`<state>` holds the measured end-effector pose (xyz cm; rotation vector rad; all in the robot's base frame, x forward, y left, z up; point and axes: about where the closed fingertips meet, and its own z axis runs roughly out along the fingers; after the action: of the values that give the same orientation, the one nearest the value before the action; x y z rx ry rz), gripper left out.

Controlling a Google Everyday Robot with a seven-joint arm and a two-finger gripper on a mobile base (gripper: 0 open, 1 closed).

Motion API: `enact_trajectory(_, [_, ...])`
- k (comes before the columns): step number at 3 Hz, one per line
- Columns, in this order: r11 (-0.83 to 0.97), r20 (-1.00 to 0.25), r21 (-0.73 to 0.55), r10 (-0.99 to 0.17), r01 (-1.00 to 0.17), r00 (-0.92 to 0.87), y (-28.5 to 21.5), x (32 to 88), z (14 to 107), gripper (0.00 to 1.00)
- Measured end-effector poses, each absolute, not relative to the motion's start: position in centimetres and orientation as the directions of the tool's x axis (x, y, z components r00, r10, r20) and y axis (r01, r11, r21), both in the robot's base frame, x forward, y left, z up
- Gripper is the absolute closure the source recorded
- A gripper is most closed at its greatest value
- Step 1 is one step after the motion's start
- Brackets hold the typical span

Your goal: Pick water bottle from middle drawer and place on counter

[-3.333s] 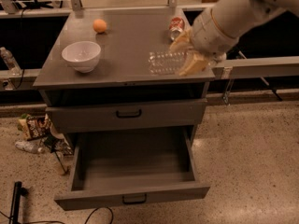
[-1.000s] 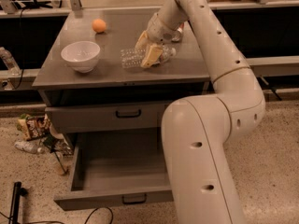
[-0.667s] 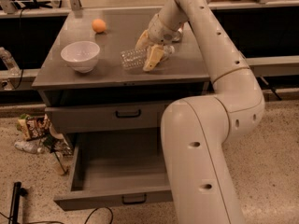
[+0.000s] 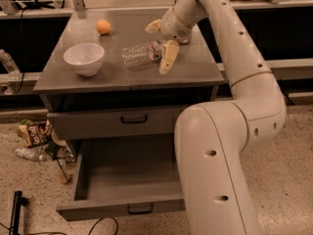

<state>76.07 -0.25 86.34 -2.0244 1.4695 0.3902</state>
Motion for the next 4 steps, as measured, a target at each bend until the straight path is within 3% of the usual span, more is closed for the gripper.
enact_trajectory(2, [-0.165, -0.591, -0.33, -0.731, -0.929, 0.34, -1.8, 75.6, 88.9, 0.0])
enact_trajectory(3, [-0.077, -0.632, -0.366, -0.711, -0.928, 0.308, -5.4, 75.3, 91.4, 0.0])
enact_trajectory(4, [0.088, -0.701, -0.403, -0.67, -0.911, 0.246, -13.1, 73.8, 94.8, 0.0])
